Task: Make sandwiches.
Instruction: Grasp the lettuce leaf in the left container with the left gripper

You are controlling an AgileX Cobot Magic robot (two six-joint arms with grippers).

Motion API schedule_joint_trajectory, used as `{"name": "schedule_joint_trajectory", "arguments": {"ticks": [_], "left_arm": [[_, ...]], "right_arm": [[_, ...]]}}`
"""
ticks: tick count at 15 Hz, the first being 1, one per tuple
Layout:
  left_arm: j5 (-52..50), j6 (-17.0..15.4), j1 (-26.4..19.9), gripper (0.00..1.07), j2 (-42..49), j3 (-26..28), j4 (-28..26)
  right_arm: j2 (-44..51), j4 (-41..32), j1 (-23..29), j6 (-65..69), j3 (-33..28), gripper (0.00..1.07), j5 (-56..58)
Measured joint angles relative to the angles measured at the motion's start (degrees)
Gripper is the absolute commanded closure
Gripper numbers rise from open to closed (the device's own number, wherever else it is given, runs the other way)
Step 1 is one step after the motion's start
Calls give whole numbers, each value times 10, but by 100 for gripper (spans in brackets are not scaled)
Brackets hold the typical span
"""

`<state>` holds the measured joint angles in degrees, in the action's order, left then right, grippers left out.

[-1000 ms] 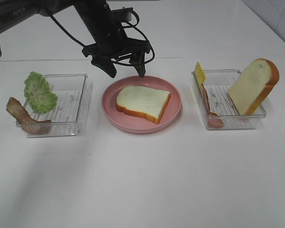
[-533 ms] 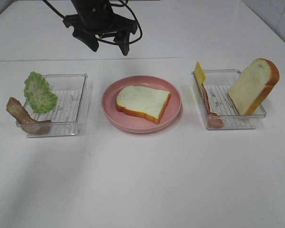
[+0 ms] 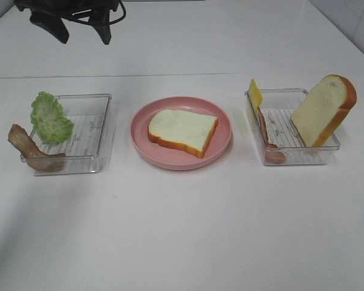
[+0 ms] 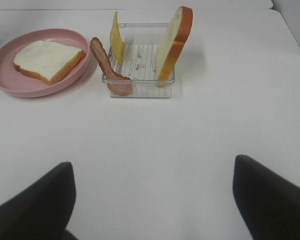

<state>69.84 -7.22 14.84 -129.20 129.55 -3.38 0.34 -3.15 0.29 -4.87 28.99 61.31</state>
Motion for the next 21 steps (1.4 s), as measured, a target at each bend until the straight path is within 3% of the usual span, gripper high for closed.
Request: {"name": "schedule_joint_trajectory", "arguments": {"ticks": [8, 13, 16, 21], "left_arm": [[1, -11, -80, 30, 27, -133, 10], [2, -19, -97, 32, -10, -147, 45], [2, -19, -97, 35, -36, -147, 30], [2, -19, -97, 54, -50, -147, 28]], "right_arm": [[0, 0, 0, 0, 0, 27, 0], [0, 0, 0, 0, 0, 27, 0], [0, 0, 0, 0, 0, 27, 0], [0, 0, 0, 0, 0, 27, 0]]}}
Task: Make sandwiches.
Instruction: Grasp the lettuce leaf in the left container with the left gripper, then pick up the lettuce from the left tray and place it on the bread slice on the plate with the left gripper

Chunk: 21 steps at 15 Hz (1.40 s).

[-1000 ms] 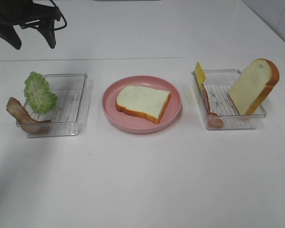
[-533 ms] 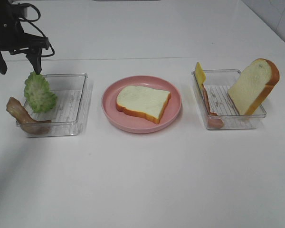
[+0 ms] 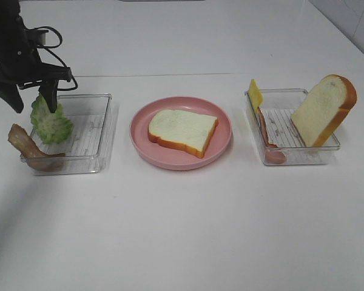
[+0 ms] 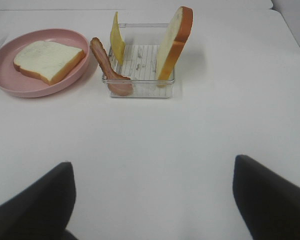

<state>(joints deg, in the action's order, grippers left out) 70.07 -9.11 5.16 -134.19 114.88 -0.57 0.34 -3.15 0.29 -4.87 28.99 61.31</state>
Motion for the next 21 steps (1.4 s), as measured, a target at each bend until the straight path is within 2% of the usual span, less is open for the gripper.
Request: {"name": "schedule_joint_trajectory", "arguments": {"ticks": [3, 4, 6, 12, 14, 17, 21], "left_arm": [[-1, 0, 0, 77, -3, 0, 0], [-7, 0, 0, 91, -3, 0, 0], [-11, 0, 0, 107, -3, 0, 0], [-11, 0, 1, 107, -3, 3, 0], [-1, 0, 1, 107, 7, 28, -19], [-1, 13, 1, 107, 30, 53, -67], [-19, 62, 2, 107, 36, 78, -198]], "right_arm": [[0, 0, 0, 0, 0, 27, 0], [0, 0, 0, 0, 0, 27, 0], [0, 0, 0, 0, 0, 27, 0], [0, 0, 0, 0, 0, 27, 0], [0, 0, 0, 0, 0, 27, 0], [0, 0, 0, 0, 0, 27, 0], [0, 0, 0, 0, 0, 27, 0]]}}
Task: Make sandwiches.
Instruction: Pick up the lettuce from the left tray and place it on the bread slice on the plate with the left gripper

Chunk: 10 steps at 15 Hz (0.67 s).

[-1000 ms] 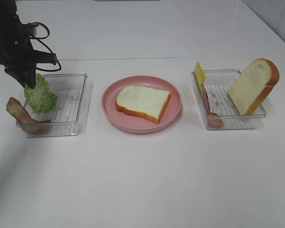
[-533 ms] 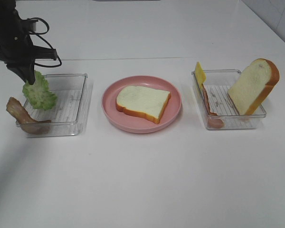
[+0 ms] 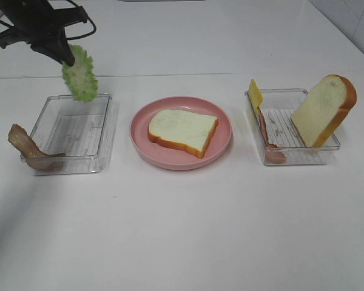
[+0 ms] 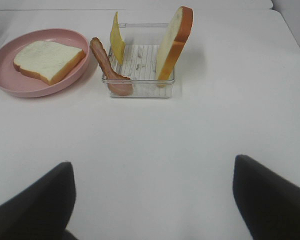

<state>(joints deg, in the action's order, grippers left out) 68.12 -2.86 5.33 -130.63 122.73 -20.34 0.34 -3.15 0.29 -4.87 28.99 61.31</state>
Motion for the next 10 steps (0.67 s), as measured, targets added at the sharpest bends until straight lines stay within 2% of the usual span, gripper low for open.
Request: {"name": "schedule_joint_trajectory", "arguments": {"ticks": [3, 4, 6, 8, 10], "left_arm": [[-48, 55, 18, 107, 0, 0, -111], [-81, 83, 48, 107, -1, 0, -164], [-97, 101, 80, 107, -17, 1, -218], [-101, 118, 104, 107, -35, 1, -247], [-103, 152, 140, 107, -62, 1, -300]], "right_arm": [[0, 0, 0, 0, 0, 27, 0], [0, 0, 0, 0, 0, 27, 0], [0, 0, 0, 0, 0, 27, 0], [0, 0, 0, 0, 0, 27, 0], [0, 0, 0, 0, 0, 27, 0]]}}
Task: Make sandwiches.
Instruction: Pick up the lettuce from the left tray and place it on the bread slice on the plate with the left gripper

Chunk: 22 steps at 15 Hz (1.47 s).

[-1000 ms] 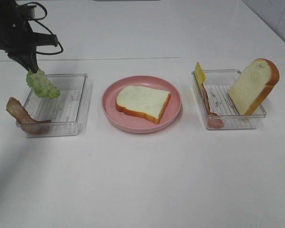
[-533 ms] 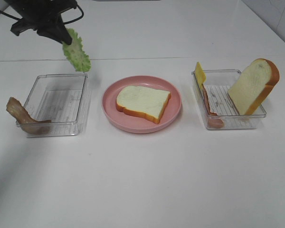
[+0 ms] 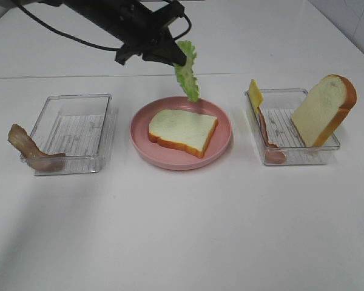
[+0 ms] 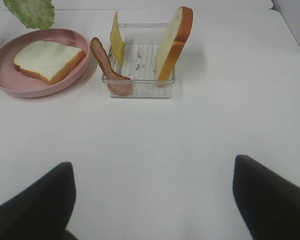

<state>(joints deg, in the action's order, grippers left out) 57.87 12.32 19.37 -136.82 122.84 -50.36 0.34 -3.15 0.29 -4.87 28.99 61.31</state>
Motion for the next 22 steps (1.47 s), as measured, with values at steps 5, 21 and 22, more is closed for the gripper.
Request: {"name": "schedule_joint_trajectory", "arguments": {"ticks": [5, 21, 22], "left_arm": [[1, 16, 36, 107, -36, 0, -34], [0, -69, 32, 93, -57, 0, 222], [0, -74, 32, 79, -57, 0, 225]], "right_arm": [[0, 0, 0, 0, 0, 27, 0], [0, 0, 0, 0, 0, 27, 0], [0, 0, 0, 0, 0, 27, 0]]}}
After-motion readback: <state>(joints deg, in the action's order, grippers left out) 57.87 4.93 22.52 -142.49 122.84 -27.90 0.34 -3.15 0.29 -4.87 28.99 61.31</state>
